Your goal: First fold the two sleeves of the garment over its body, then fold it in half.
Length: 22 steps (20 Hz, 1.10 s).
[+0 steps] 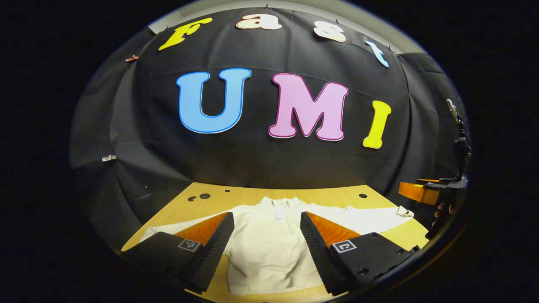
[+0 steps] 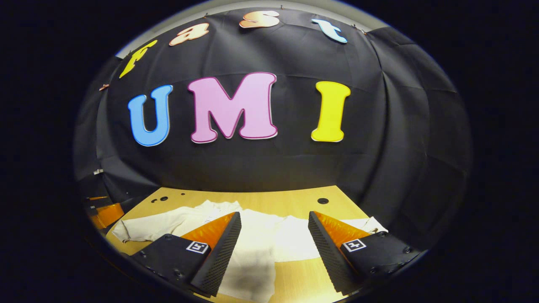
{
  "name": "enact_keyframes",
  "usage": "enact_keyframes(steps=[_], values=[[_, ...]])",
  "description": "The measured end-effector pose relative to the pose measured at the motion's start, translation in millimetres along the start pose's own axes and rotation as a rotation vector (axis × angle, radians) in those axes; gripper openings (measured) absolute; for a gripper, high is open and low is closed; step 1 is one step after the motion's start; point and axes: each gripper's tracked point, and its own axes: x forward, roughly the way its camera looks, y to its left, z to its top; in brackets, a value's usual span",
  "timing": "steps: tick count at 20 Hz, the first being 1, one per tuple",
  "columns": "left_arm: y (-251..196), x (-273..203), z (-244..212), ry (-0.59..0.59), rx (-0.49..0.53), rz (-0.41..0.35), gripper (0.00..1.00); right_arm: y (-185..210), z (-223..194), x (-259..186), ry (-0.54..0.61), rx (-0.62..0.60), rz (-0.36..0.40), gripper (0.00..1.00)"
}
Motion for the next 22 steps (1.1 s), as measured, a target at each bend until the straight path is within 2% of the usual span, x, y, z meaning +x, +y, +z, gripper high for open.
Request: enact_keyframes(steps=[2,6,10,15,18,22], values=[[-1.4,3.7,-0.6,0.007,-0.010,0.001,0.97,-15.0,-8.3,12.6,0.046,0.022,-0.020,0.98],[-4.5,15.9,-8.5,0.037,-0.003,0.012,0.98,-80.5,-27.9,50.0,0.114,-0.001,-0.129,0.98],[-7.8,23.6,-13.8,0.062,-0.021,0.026,0.98,-128.8,-50.8,75.3,0.178,-0.025,-0.200,0.98],[-11.3,32.9,-22.3,0.098,-0.011,0.050,0.97,-180.5,-89.3,97.7,0.292,0.071,-0.279,0.99],[-14.6,40.0,-30.8,0.120,-0.019,0.062,0.97,-216.6,-111.8,110.5,0.346,0.085,-0.333,0.99],[-19.4,47.5,-39.1,0.151,0.014,0.069,0.98,-271.2,-143.6,125.5,0.422,0.141,-0.436,0.99]])
